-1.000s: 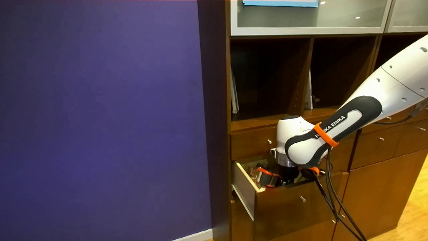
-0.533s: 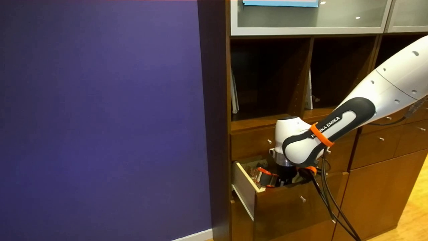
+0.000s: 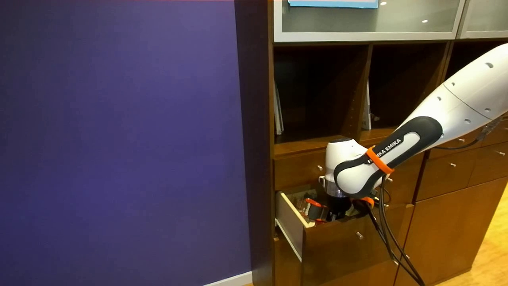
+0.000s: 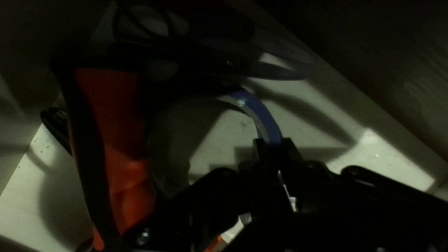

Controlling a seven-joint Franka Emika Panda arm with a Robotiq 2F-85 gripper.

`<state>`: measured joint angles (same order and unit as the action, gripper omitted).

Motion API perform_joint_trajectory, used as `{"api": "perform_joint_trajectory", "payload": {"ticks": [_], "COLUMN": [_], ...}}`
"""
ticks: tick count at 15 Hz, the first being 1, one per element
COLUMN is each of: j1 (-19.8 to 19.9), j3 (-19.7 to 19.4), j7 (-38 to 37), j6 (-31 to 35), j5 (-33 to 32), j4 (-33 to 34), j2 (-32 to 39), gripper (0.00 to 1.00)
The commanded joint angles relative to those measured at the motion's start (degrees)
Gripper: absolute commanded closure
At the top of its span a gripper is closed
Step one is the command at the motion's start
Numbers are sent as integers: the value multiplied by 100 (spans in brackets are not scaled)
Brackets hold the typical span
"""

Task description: Remove the blue masking tape from the open drawer

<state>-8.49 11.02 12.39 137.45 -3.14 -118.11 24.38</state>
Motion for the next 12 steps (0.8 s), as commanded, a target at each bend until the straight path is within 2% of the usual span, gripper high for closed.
{"api": "perform_joint_trajectory", "payload": {"ticks": [1, 12], "j1": [-7, 31], "j3": [-20, -173], "j7": [-65, -781], "j6": [-96, -26], "j5": [34, 112], "j4": [72, -557], "j2": [-17, -1014], "gripper": [97, 97]}}
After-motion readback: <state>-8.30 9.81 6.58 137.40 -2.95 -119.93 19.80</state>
